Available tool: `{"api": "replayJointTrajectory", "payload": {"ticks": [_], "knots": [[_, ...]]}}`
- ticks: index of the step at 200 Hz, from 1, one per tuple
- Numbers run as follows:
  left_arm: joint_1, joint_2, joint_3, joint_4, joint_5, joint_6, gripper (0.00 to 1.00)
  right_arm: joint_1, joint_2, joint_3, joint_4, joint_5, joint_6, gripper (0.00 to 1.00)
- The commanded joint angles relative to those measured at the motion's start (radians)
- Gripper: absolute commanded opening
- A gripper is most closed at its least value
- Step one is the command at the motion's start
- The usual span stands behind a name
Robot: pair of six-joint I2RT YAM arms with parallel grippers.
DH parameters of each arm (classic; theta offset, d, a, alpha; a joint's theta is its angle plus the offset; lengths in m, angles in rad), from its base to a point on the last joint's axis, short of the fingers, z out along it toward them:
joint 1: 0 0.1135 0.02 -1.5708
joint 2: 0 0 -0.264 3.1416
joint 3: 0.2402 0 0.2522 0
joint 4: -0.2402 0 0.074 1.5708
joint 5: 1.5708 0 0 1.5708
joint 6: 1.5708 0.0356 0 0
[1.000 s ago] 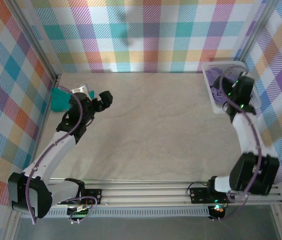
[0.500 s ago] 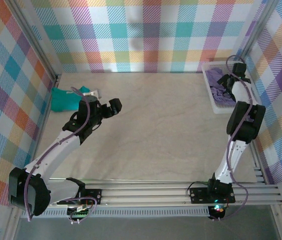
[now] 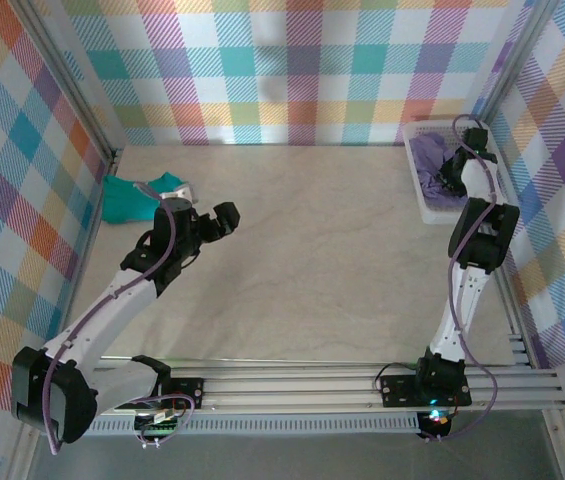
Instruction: Fold the inside-out t-shirt
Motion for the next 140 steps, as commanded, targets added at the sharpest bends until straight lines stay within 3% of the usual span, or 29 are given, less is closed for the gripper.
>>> {"api": "replayJointTrajectory", "payload": {"ticks": [1, 19, 45, 76, 101, 140], "knots": [[-0.014, -0.031, -0.018, -0.047, -0.037, -0.006, 1.0, 0.006, -0.128, -0.061, 0.05, -0.105, 0.001, 0.12], [-0.014, -0.042, -0.03, -0.048, -0.036, -0.013, 1.0, 0.006, -0.346, -0.278, 0.235, -0.098, 0.071, 0.0], [-0.014, -0.045, -0.032, -0.053, -0.025, -0.024, 1.0, 0.007, -0.684, -0.599, 0.527, -0.048, 0.183, 0.0], [-0.007, -0.027, -0.033, -0.048, -0.07, -0.053, 1.0, 0.029, -1.025, -0.858, 0.803, -0.021, 0.273, 0.0], [0.043, 0.012, -0.029, -0.011, -0.1, -0.086, 1.0, 0.071, -1.231, -0.951, 0.889, -0.018, 0.264, 0.0], [0.128, 0.275, 0.149, -0.032, -0.032, -0.068, 0.99, 0.179, -1.359, -0.909, 0.857, -0.226, 0.239, 0.0]]}}
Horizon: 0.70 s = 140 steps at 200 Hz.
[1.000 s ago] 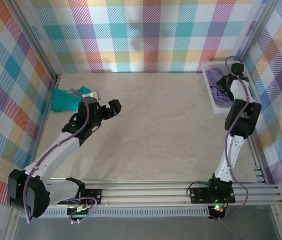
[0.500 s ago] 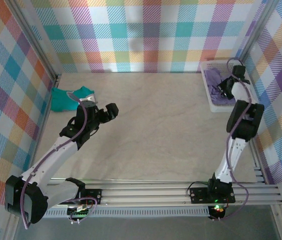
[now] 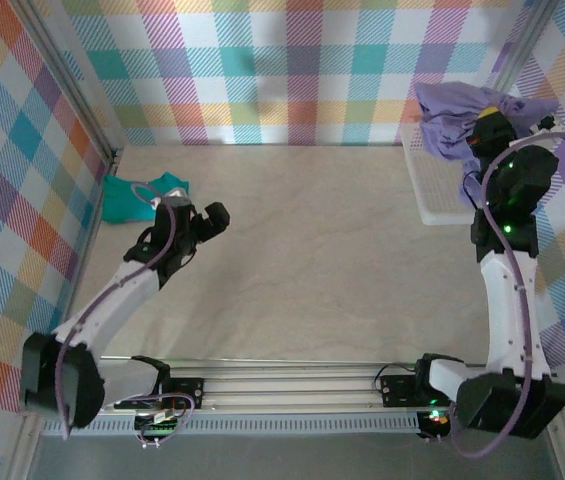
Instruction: Fold the inside-out t-shirt
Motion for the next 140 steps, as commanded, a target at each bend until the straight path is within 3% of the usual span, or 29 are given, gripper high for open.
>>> {"api": "replayJointTrajectory", "payload": {"ticks": [1, 44, 88, 111, 140], "knots": [[0.04, 0.159, 0.133, -0.007, 0.02, 0.005, 0.99, 0.072, -0.023, 0.021, 0.057, -0.151, -0.002, 0.0], [0.11, 0.495, 0.383, -0.055, 0.014, 0.046, 0.97, 0.317, 0.007, 0.039, -0.036, -0.309, -0.073, 0.0], [0.183, 0.849, 0.726, -0.22, 0.067, 0.089, 0.94, 0.437, 0.107, -0.008, -0.021, -0.379, -0.072, 0.0], [0.209, 0.946, 0.843, -0.282, 0.082, 0.099, 0.92, 0.474, 0.151, -0.009, -0.016, -0.394, -0.07, 0.0], [0.262, 0.937, 0.827, -0.277, 0.065, 0.1, 0.91, 0.507, 0.186, -0.017, -0.028, -0.415, -0.072, 0.0]]}}
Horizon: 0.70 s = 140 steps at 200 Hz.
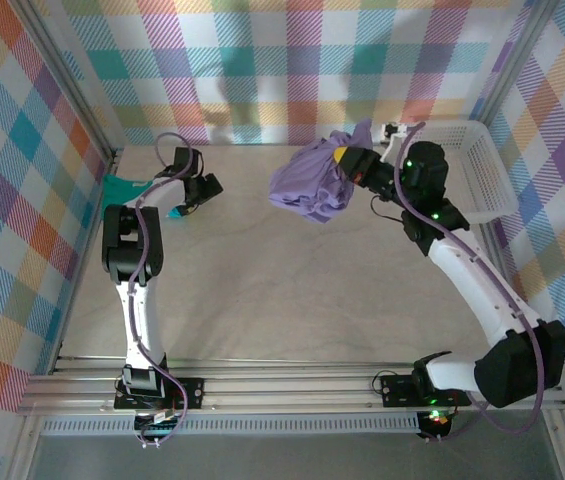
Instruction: Fold the inside-out t-shirt
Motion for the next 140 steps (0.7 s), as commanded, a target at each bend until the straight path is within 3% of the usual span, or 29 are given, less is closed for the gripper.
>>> {"api": "replayJointTrajectory", "payload": {"ticks": [1, 33, 67, 108, 140], "knots": [[0.048, -0.026, 0.016, -0.057, 0.002, 0.023, 0.91, 0.023, -0.005, 0.001, 0.052, -0.042, -0.02, 0.0], [0.102, -0.02, 0.04, -0.061, 0.027, 0.037, 0.91, 0.056, 0.017, -0.003, 0.017, -0.063, -0.017, 0.0], [0.109, -0.061, 0.037, -0.02, 0.149, 0.028, 0.92, 0.097, 0.034, 0.09, -0.092, -0.099, -0.028, 0.0], [0.088, -0.301, -0.165, 0.163, 0.355, -0.073, 0.92, 0.186, 0.026, 0.214, -0.385, -0.094, -0.041, 0.0], [0.066, -0.554, -0.392, 0.204, 0.321, -0.079, 0.93, 0.189, 0.036, 0.144, -0.404, -0.183, 0.053, 0.0]]}}
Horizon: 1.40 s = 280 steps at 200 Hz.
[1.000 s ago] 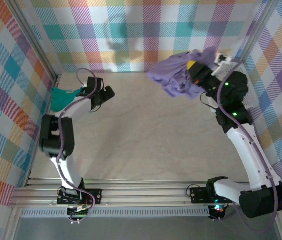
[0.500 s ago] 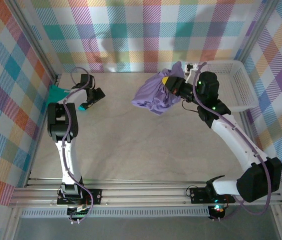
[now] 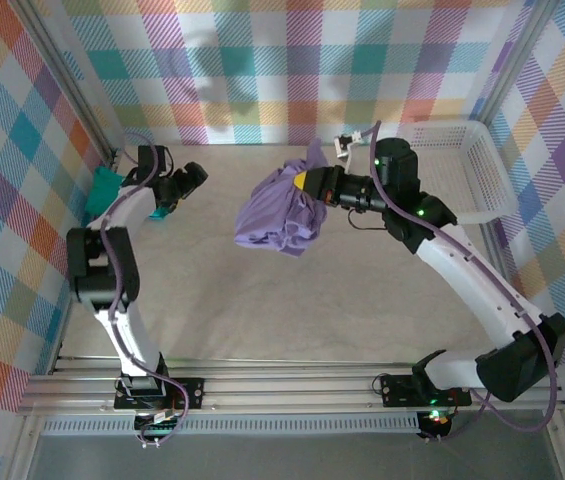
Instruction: Fold the inside-out t-shirt
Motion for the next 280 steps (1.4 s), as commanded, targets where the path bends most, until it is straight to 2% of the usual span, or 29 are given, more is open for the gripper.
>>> {"api": "replayJointTrajectory", "payload": {"ticks": [1, 20, 39, 52, 67, 82, 97, 116, 133, 149, 171, 203, 215, 225, 238, 267, 280], "knots": [[-0.017, -0.193, -0.113, 0.069, 0.027, -0.023, 0.93, -0.001, 0.008, -0.026, -0.079, -0.07, 0.057, 0.0], [-0.019, -0.317, -0.214, 0.036, -0.057, -0.02, 0.93, -0.02, 0.093, 0.026, -0.129, -0.007, -0.006, 0.06], [-0.039, -0.42, -0.311, 0.04, -0.08, -0.033, 0.93, -0.1, 0.304, 0.135, -0.173, 0.053, -0.07, 0.31], [-0.077, -0.484, -0.376, 0.04, -0.083, -0.038, 0.94, -0.145, 0.493, 0.293, -0.307, 0.133, -0.167, 0.48], [-0.154, -0.557, -0.457, 0.052, -0.086, -0.033, 0.95, -0.151, 0.601, 0.419, -0.45, 0.31, -0.289, 0.54], [-0.256, -0.612, -0.549, 0.078, -0.081, -0.017, 0.97, -0.142, 0.559, 0.353, -0.453, 0.388, -0.35, 0.59], [-0.357, -0.633, -0.649, 0.127, -0.065, -0.017, 0.98, -0.111, 0.393, 0.097, -0.366, 0.404, -0.38, 0.75], [-0.453, -0.611, -0.74, 0.181, -0.065, -0.024, 0.96, -0.055, 0.19, -0.167, -0.313, 0.389, -0.366, 0.8], [-0.501, -0.572, -0.774, 0.209, -0.079, 0.003, 0.91, -0.005, 0.073, -0.351, -0.281, 0.366, -0.307, 0.79], [-0.512, -0.515, -0.77, 0.228, -0.079, 0.015, 0.84, 0.049, 0.052, -0.458, -0.175, 0.31, -0.242, 0.77], [-0.521, -0.43, -0.734, 0.29, -0.063, 0.012, 0.71, 0.101, 0.152, -0.493, -0.021, 0.288, -0.189, 0.72], [-0.523, -0.364, -0.707, 0.326, -0.087, -0.026, 0.51, 0.125, 0.331, -0.412, 0.006, 0.45, -0.204, 0.66], [-0.523, -0.366, -0.708, 0.331, -0.102, -0.03, 0.43, 0.124, 0.37, -0.395, 0.04, 0.486, -0.226, 0.54], [-0.523, -0.375, -0.702, 0.323, -0.111, -0.028, 0.35, 0.123, 0.381, -0.373, 0.047, 0.503, -0.251, 0.35], [-0.519, -0.41, -0.679, 0.289, -0.131, -0.015, 0.19, 0.122, 0.34, -0.336, 0.014, 0.524, -0.306, 0.12], [-0.481, -0.584, -0.583, 0.207, -0.157, 0.002, 0.0, 0.115, 0.057, -0.244, -0.125, 0.546, -0.456, 0.02], [-0.472, -0.693, -0.503, 0.152, -0.182, 0.0, 0.0, 0.115, -0.093, -0.179, -0.165, 0.525, -0.512, 0.0]]}}
